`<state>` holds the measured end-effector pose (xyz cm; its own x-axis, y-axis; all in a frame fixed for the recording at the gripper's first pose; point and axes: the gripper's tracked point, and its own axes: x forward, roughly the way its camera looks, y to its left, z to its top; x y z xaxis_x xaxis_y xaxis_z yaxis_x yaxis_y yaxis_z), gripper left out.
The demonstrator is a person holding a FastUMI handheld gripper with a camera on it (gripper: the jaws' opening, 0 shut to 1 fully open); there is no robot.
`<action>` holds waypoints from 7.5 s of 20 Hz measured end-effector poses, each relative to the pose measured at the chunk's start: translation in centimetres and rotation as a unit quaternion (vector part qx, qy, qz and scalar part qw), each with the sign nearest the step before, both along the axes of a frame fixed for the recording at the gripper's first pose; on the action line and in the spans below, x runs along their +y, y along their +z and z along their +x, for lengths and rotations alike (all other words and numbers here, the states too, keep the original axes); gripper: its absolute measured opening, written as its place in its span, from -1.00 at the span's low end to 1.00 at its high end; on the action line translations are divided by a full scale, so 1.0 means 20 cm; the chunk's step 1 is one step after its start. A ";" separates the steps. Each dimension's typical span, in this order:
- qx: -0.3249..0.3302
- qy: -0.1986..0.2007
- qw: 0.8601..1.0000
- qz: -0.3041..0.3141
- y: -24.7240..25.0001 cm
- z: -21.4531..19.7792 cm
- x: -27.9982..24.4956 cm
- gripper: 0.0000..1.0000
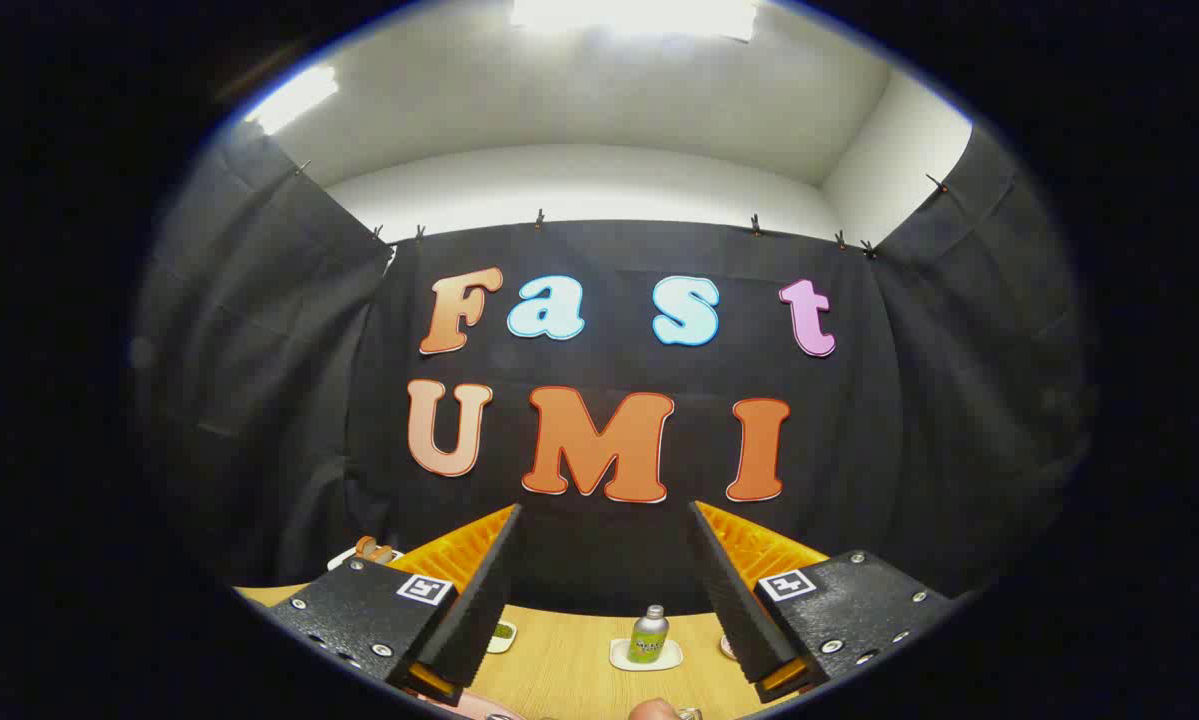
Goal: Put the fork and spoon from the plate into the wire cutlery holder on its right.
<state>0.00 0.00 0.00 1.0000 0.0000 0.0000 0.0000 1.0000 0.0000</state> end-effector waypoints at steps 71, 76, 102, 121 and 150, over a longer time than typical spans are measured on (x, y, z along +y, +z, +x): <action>0.727 0.068 0.682 0.039 -1.98 -1.03 0.73 -0.88; 0.698 0.066 0.711 0.048 -1.82 -0.91 0.58 -0.88; 0.701 -0.047 0.709 0.052 -1.68 -0.82 -0.38 -0.83; 0.431 -0.046 0.899 0.058 -1.30 -0.18 -0.21 0.66; 0.419 0.055 0.906 0.028 -1.44 -0.32 0.90 0.90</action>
